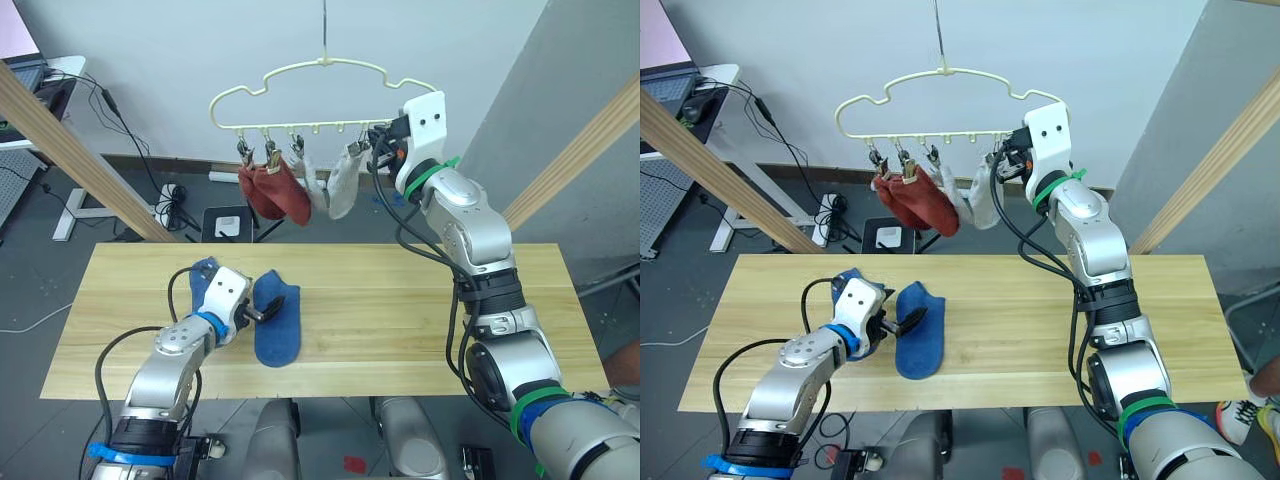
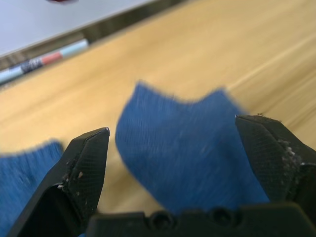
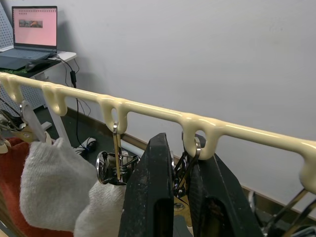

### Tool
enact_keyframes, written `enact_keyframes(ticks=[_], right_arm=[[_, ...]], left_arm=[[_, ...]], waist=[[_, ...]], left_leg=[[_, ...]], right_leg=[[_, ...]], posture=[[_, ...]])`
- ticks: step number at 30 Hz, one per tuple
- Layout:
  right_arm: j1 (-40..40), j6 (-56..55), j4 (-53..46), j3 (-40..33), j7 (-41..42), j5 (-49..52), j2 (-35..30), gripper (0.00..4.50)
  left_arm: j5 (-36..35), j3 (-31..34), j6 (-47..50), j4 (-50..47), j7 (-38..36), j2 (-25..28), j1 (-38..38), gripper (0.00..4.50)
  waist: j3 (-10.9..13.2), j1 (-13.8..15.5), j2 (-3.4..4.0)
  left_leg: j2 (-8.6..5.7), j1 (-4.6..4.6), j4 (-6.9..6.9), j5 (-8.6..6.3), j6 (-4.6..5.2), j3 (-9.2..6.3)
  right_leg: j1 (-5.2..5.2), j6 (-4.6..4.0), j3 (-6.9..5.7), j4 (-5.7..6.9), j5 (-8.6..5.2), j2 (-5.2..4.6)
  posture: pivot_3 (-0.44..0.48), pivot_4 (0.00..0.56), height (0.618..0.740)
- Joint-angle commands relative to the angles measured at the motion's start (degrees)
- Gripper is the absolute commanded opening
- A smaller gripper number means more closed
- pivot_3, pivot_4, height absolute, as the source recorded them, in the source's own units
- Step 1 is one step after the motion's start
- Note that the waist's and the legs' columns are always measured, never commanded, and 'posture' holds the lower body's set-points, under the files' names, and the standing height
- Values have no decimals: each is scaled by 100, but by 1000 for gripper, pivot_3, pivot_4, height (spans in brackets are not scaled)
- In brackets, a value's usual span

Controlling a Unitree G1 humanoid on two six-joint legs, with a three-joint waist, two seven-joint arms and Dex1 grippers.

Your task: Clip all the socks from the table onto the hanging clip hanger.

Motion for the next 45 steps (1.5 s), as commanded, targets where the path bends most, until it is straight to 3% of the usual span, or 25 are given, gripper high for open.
enact_keyframes(ticks=[1,5,8,19,23,28,36,45], right_arm=[[-145,-22,-233,-57,42,71,8,53],[-108,31,-276,-51,52,83,11,53],[-88,68,-312,-47,48,88,25,53],[-49,116,-392,-62,28,87,22,53],[-62,128,-395,-85,24,111,32,53],[-93,240,-459,-121,31,171,62,53],[-104,479,-664,-121,37,264,119,53],[-73,689,-829,-115,26,348,122,53]], left_arm=[[285,-132,-568,625,100,-122,-166,4500],[508,-240,-1000,1349,128,-226,-377,4500],[569,-269,-1180,1560,116,-255,-381,3920],[477,-228,-1489,1563,-87,-228,-295,891],[224,-424,-1807,760,-522,-449,-463,0],[181,-828,-1732,215,-669,-1065,-1311,0],[593,-860,-2288,1354,-160,-1647,-2569,0],[573,-798,-2789,2146,-212,-1872,-3248,0]], waist=[[0,2,0],[-1,-1,2],[-2,-6,3],[-3,-33,5],[-3,-29,5],[-3,65,4],[-3,-90,4],[-3,-160,4]], left_leg=[[0,0,0,0,0,0],[1,2,3,0,0,-1],[1,6,4,0,0,-1],[4,11,4,2,2,-1],[8,10,3,2,2,0],[5,-2,6,2,2,-3],[7,0,3,2,3,3],[6,-1,4,2,3,5]], right_leg=[[0,0,-1,0,0,0],[2,-1,-2,4,1,0],[4,-1,-2,5,2,0],[5,-4,-2,14,4,2],[4,-5,-3,13,5,6],[4,-1,-6,1,8,5],[1,0,-6,-3,9,5],[1,0,-6,-5,8,5]], posture=[[-249,316,740],[-254,316,740],[-257,314,740],[-259,312,740],[-257,310,740],[-260,307,740],[-274,310,740],[-279,316,740]])
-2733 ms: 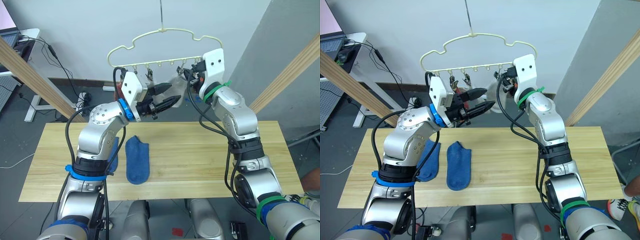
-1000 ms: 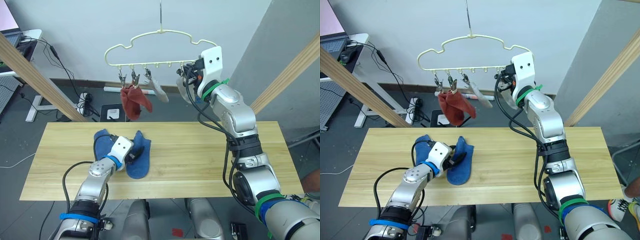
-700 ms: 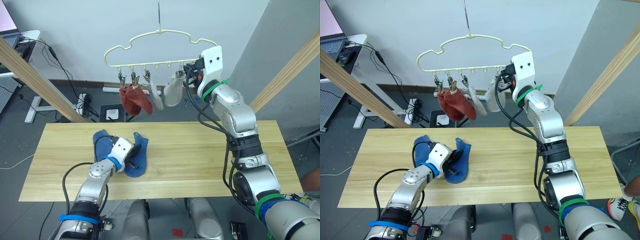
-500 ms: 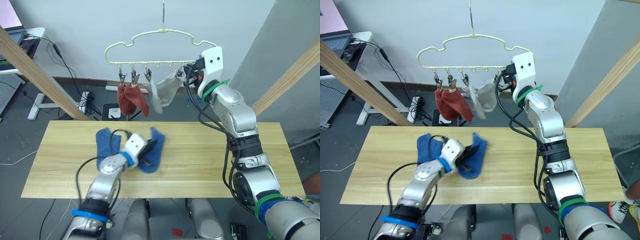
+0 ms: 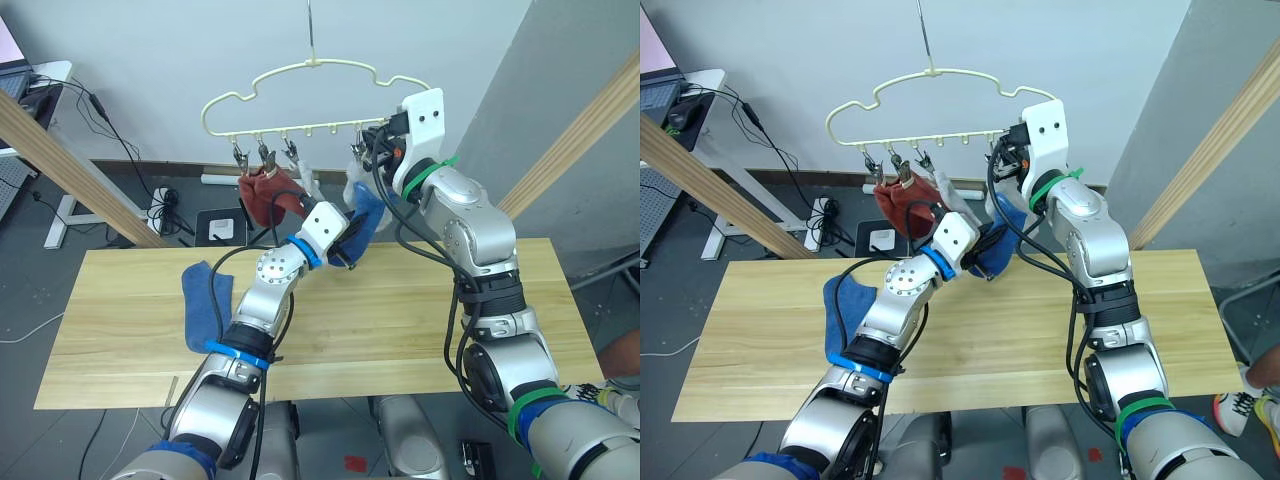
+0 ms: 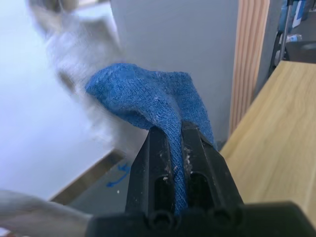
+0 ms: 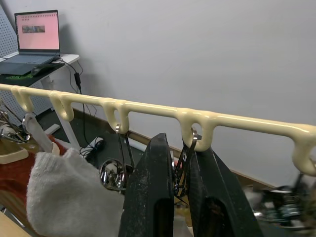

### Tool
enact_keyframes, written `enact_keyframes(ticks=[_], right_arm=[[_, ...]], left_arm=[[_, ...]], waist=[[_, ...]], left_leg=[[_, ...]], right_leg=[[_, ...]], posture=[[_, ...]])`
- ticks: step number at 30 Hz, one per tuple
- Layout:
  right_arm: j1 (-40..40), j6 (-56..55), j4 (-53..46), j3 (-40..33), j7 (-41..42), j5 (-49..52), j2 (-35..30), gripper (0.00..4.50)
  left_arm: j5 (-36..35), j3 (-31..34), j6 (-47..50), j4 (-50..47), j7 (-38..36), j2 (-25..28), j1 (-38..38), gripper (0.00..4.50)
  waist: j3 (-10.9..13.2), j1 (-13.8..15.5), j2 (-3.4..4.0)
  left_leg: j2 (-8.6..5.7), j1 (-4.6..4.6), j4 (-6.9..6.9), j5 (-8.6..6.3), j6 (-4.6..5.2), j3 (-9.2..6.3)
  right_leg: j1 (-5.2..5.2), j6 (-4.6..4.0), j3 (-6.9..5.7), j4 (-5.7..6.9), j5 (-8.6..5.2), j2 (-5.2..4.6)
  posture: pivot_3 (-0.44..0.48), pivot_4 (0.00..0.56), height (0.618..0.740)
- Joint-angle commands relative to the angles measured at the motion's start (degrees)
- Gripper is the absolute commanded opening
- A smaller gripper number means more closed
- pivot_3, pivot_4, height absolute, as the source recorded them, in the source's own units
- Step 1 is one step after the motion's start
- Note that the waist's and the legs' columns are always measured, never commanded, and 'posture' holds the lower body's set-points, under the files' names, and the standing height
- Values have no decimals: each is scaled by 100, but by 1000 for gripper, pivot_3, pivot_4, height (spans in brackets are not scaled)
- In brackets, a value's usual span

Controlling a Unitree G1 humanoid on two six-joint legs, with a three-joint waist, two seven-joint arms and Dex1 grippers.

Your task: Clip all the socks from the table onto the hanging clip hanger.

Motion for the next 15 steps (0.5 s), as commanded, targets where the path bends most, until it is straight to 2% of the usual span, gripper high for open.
enact_keyframes(ticks=[1,15], right_arm=[[-79,44,-390,-43,25,121,27,53],[-60,193,-431,-57,43,126,25,53]], left_arm=[[-97,61,-256,6,-83,-81,-202,0],[-205,254,-473,330,-69,-229,-559,0]], waist=[[0,-10,0],[0,-20,0]], left_leg=[[0,0,0,0,0,0],[0,0,0,0,0,0]], right_leg=[[0,0,0,0,0,0],[0,0,0,-1,0,0]], posture=[[-280,316,740],[-285,317,740]])
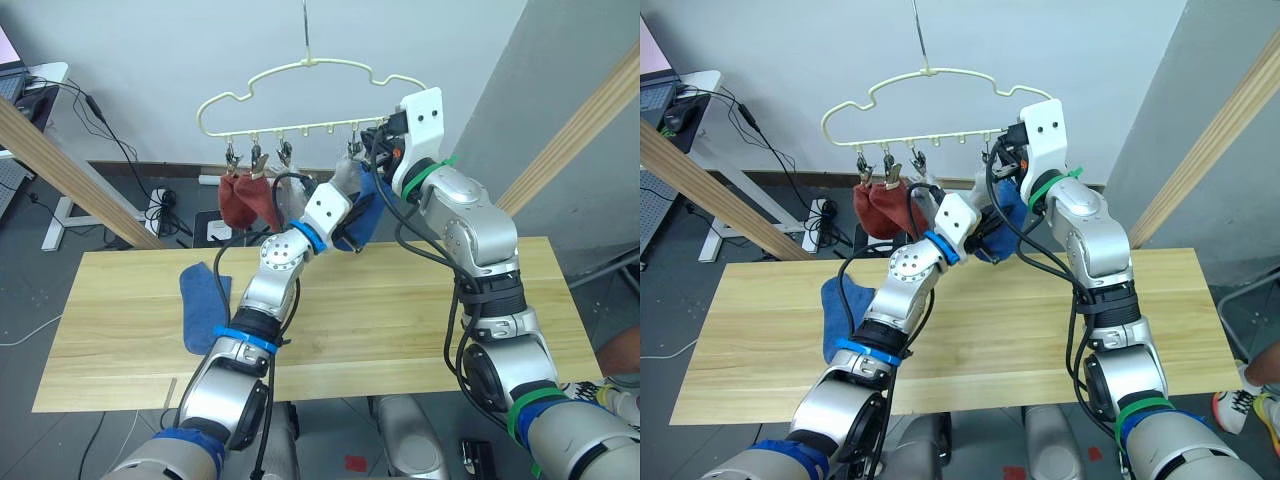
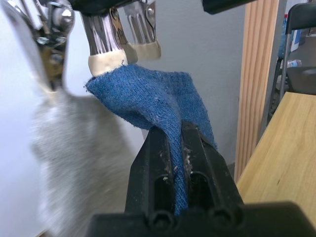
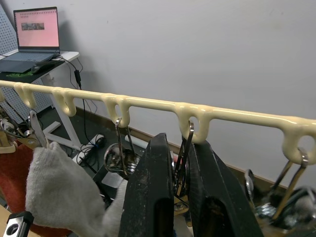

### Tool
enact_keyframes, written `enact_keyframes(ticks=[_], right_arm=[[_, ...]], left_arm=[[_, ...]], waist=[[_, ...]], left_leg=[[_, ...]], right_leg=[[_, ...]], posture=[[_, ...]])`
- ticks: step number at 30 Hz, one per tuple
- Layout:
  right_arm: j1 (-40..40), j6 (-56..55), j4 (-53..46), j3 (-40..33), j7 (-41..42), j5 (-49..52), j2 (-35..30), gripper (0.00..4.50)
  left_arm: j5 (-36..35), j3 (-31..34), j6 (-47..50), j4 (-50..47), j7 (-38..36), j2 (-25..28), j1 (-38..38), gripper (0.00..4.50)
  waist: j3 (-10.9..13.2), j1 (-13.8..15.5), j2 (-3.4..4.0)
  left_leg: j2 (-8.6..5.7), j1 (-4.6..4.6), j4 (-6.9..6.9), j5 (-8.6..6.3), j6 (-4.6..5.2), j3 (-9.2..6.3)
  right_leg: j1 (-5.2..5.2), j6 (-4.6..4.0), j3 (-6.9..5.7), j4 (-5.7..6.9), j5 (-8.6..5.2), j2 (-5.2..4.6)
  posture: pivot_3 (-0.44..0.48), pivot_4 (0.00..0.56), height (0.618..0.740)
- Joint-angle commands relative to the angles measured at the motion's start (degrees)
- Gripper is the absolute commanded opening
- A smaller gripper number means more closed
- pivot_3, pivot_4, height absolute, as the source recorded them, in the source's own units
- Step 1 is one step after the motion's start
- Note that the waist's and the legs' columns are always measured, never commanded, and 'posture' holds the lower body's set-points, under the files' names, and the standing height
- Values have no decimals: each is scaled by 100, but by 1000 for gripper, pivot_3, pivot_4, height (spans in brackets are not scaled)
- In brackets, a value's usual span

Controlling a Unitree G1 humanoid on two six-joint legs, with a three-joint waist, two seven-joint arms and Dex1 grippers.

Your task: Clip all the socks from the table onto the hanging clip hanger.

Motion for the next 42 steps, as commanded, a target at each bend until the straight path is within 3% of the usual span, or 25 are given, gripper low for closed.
enact_keyframes(ticks=[1,19,30,42], right_arm=[[-60,9,-293,-66,35,133,20,53],[-26,181,-256,-76,20,152,-8,53],[-30,348,-426,-237,-81,289,-25,3890],[379,1249,-1718,-478,228,928,-440,3890]], left_arm=[[-86,30,-168,-68,-67,-83,-120,0],[-60,114,-589,298,-85,-48,-361,0],[-57,122,-623,476,-23,-117,-432,0],[-124,212,-574,639,46,-209,-465,0]], waist=[[0,0,0],[0,-1,0],[0,-2,0],[0,-2,0]], left_leg=[[0,0,0,0,0,0],[0,0,0,0,0,0],[0,0,0,0,0,0],[0,-1,0,0,0,0]], right_leg=[[0,0,0,0,0,0],[0,0,0,0,0,0],[0,0,0,0,0,0],[1,1,0,-1,0,0]], posture=[[-285,317,740],[-288,318,740],[-295,322,740],[-307,320,740]])
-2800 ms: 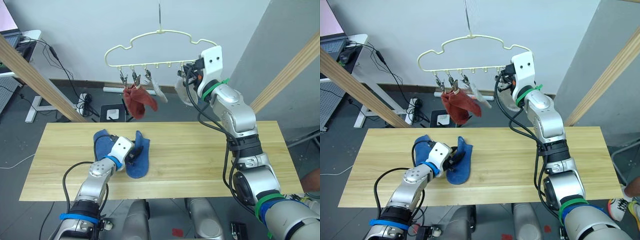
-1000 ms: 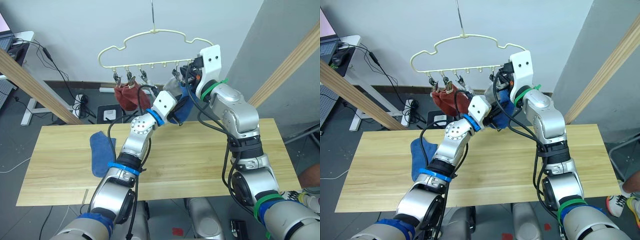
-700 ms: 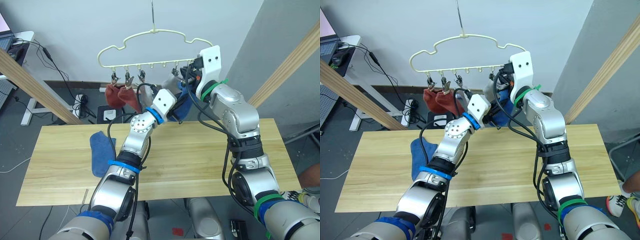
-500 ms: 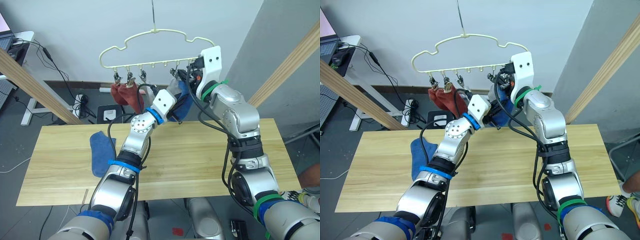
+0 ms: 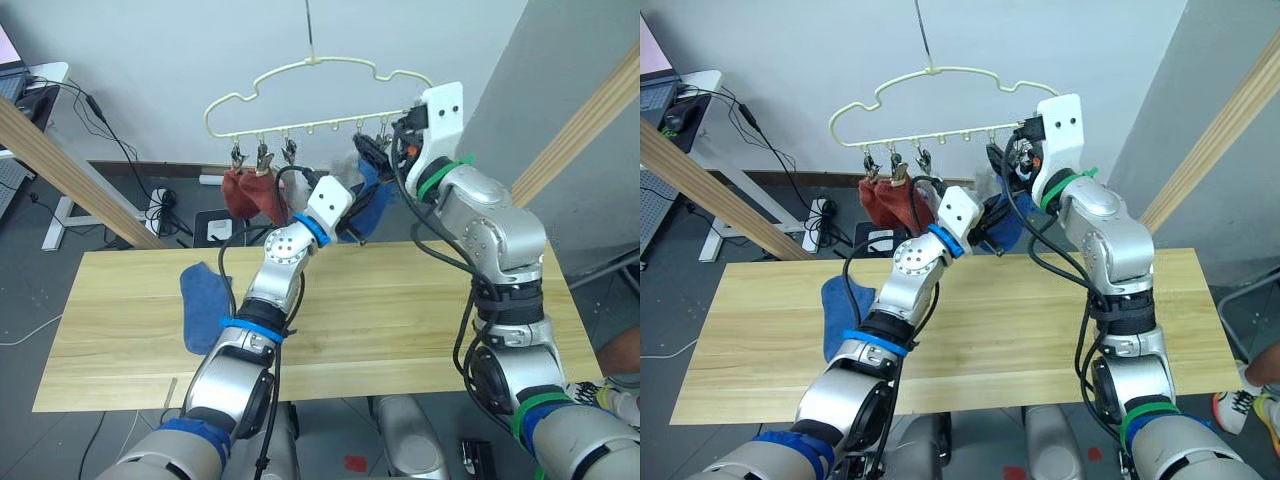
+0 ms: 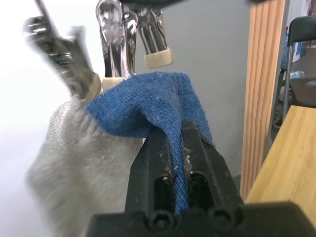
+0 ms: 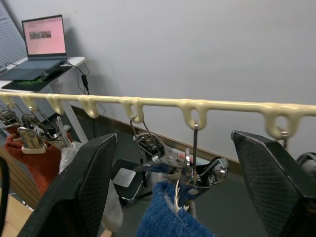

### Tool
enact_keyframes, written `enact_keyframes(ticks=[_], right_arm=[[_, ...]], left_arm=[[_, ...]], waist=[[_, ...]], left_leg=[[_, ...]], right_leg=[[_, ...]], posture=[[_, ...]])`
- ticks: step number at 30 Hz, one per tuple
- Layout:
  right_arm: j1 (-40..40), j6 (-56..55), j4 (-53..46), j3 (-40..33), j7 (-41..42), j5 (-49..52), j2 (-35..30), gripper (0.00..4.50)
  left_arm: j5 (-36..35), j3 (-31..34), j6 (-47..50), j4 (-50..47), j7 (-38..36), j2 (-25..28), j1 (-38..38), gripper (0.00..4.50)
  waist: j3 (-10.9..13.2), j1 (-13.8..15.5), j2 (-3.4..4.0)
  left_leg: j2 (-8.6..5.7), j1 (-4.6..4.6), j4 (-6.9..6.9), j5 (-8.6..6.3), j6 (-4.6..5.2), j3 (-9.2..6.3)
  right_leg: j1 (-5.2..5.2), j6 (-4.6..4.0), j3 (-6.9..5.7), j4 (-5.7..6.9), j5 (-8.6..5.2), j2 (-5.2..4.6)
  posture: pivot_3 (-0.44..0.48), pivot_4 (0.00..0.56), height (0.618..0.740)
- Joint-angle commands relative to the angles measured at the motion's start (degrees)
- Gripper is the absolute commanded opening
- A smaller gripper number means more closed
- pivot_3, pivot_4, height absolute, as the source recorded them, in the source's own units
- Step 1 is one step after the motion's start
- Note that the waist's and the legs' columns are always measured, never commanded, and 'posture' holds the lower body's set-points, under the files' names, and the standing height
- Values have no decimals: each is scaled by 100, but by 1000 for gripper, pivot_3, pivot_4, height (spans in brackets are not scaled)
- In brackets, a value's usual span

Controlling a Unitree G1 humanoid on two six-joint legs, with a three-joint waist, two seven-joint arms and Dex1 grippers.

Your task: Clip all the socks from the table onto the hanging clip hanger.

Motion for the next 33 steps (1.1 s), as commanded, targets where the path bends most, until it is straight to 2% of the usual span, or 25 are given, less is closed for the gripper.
enact_keyframes(ticks=[1,8,11,17,23,30,33], right_arm=[[90,247,-663,-173,213,352,-204,3890],[367,578,-1224,-293,474,753,-627,3890],[513,649,-1411,-292,559,858,-780,3929],[763,642,-1689,-214,641,892,-1067,3929],[875,217,-1477,93,250,304,-1126,3929],[813,-301,-894,236,-271,-199,-715,3929],[766,-427,-709,190,-466,-289,-509,3298]], left_arm=[[-96,101,-85,-13,33,-82,-103,0],[-164,227,-112,88,59,-147,-190,0],[-243,308,-95,139,34,-181,-241,759],[-177,275,-89,114,-73,-144,-196,2579],[-265,115,195,-604,-632,153,230,2579],[-959,-55,1780,-2569,-1876,1018,865,2579],[-1397,45,2673,-3343,-2210,1503,958,2619]], waist=[[0,0,0],[0,-5,0],[0,-9,-1],[0,-14,-1],[0,-39,-1],[0,-33,0],[0,-13,0]], left_leg=[[0,0,0,0,0,0],[0,0,1,0,0,0],[0,0,1,0,0,0],[0,0,0,0,0,1],[0,1,0,0,0,1],[2,1,-1,1,-1,0],[4,1,-1,1,-1,-1]], right_leg=[[0,0,0,0,0,0],[0,0,-1,0,0,0],[1,1,0,0,0,0],[1,1,0,-1,-1,0],[0,1,1,0,-1,0],[0,1,1,2,-1,1],[1,1,1,3,-1,2]], posture=[[-307,320,740],[-321,320,740],[-321,320,740],[-323,317,740],[-320,318,740],[-286,312,740],[-281,311,740]])
